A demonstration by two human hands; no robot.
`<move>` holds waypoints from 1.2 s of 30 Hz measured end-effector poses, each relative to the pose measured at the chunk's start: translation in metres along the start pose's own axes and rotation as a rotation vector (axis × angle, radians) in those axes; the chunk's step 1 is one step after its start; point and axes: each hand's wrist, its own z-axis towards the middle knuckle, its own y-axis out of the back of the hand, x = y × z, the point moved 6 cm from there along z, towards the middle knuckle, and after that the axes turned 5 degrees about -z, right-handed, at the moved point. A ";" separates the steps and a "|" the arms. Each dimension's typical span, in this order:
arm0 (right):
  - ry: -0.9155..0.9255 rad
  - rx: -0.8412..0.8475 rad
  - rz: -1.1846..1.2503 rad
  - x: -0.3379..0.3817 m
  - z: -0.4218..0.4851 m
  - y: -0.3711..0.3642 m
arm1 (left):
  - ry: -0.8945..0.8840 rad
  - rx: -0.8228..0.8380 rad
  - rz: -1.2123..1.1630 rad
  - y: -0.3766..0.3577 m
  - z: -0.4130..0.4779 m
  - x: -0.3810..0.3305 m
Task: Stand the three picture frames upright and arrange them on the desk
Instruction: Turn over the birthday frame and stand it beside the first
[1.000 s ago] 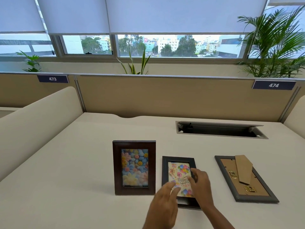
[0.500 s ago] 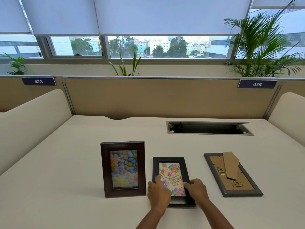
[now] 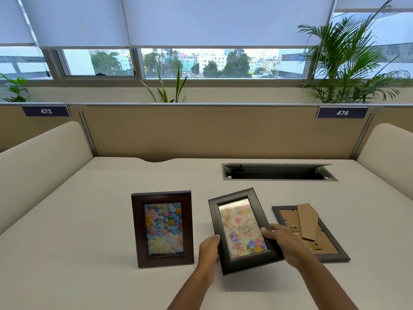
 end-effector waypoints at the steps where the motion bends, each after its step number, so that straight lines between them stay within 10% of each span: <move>1: 0.011 0.005 0.010 0.001 -0.001 0.001 | 0.037 0.066 -0.104 -0.006 -0.001 -0.001; 16: 0.139 0.138 0.016 0.006 -0.017 0.022 | 0.083 0.286 -0.386 -0.019 0.008 -0.011; 24: 0.299 0.140 -0.535 0.086 -0.024 0.064 | -0.743 -0.191 0.541 -0.025 -0.043 -0.063; 29: 0.376 0.127 -1.057 0.128 -0.033 0.053 | -1.347 -0.074 1.126 -0.078 -0.077 -0.074; 36: 0.551 0.087 -1.447 0.136 -0.039 0.015 | -0.891 0.046 1.022 -0.075 -0.045 -0.088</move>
